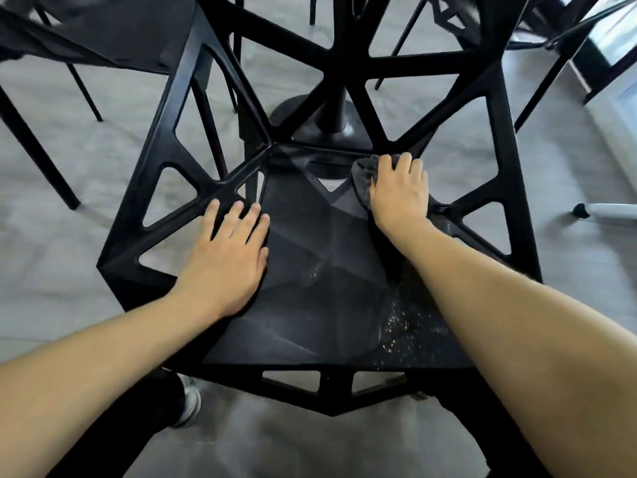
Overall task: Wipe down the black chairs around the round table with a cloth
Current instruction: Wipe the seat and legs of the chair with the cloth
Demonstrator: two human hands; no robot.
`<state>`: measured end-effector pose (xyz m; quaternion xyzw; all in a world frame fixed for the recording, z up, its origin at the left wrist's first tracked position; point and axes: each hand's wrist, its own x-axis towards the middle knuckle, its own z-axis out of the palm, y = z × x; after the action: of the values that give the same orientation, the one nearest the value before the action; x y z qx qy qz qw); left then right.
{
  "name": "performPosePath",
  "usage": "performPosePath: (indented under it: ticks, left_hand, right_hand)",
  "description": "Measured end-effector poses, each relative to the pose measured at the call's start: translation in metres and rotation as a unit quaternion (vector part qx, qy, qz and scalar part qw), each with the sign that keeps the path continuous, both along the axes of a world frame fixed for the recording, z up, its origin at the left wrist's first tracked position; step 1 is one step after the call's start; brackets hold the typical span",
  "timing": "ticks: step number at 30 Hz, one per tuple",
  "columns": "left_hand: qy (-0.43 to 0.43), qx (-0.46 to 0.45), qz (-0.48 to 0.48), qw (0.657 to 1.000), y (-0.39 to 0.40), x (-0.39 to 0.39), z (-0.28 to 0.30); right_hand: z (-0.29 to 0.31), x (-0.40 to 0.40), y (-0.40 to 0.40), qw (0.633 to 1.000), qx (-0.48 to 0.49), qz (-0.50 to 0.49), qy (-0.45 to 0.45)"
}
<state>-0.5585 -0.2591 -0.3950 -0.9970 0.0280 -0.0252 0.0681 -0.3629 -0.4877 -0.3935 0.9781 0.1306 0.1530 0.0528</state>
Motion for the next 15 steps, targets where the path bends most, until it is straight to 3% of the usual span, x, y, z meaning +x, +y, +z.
performPosePath:
  ticks: [3,7,11,15]
  left_hand:
    - [-0.012,-0.004,0.000,1.000,-0.002,0.002,0.002]
    - [-0.005,0.001,0.002,1.000,-0.008,0.007,0.002]
    - [0.005,0.009,0.012,1.000,-0.010,0.014,0.002]
    - [-0.007,-0.012,0.041,0.999,-0.012,0.015,0.003]
  right_hand:
    - [0.002,0.030,0.012,0.999,-0.025,-0.033,0.006]
    - [0.001,0.049,0.023,0.997,0.039,-0.070,0.012]
    - [0.007,0.050,0.010,0.989,0.140,-0.007,0.042]
    - [-0.014,-0.012,0.056,0.973,0.202,0.088,0.072]
